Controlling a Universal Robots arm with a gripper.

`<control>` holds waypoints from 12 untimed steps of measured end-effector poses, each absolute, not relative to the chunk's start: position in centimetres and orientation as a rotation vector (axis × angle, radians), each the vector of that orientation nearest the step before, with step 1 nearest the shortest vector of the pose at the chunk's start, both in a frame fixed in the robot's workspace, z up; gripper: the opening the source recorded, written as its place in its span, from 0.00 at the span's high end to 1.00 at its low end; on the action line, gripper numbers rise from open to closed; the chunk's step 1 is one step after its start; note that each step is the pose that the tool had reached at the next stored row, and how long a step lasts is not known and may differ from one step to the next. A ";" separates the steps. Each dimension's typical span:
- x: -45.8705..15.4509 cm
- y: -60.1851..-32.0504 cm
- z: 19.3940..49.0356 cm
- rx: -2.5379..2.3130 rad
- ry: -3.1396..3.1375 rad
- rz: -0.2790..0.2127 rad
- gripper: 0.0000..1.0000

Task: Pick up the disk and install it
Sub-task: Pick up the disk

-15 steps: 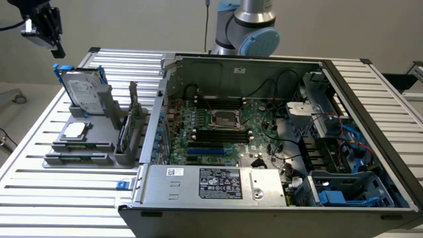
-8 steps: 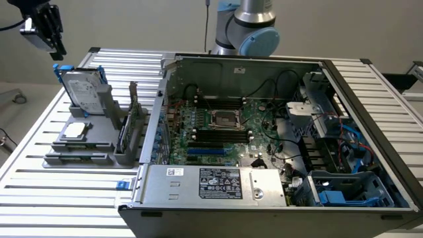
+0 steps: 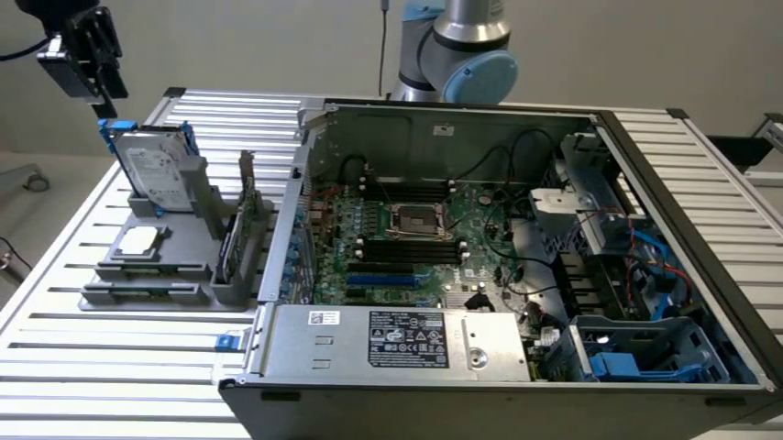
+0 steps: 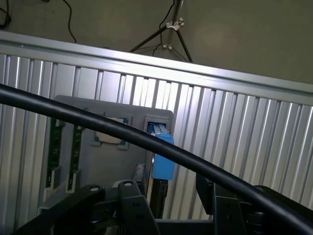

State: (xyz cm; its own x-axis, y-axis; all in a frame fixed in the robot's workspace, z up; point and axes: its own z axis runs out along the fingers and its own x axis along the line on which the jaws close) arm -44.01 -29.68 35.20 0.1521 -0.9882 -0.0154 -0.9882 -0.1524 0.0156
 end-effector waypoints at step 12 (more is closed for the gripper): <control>-44.0 -29.7 33.1 2.344 -2.095 -0.026 0.46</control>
